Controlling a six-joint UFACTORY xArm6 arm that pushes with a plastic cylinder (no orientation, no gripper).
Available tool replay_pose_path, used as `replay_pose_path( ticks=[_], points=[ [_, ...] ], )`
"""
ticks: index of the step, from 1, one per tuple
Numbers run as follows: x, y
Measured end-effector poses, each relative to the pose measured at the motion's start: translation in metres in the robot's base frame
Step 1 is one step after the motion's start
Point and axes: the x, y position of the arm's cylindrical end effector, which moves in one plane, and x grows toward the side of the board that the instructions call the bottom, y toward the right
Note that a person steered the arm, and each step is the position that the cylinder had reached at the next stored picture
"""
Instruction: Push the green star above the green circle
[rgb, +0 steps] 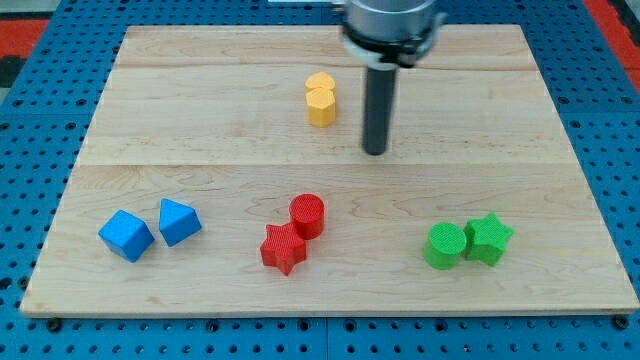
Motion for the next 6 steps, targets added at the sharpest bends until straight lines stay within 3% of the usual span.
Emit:
replay_pose_path(
  ticks=[1, 2, 3, 4, 5, 6],
  points=[
    [0.011, 0.127],
    [0.091, 0.187],
    [0.134, 0.167],
    [0.126, 0.084],
    [0.072, 0.023],
    [0.052, 0.032]
  ],
)
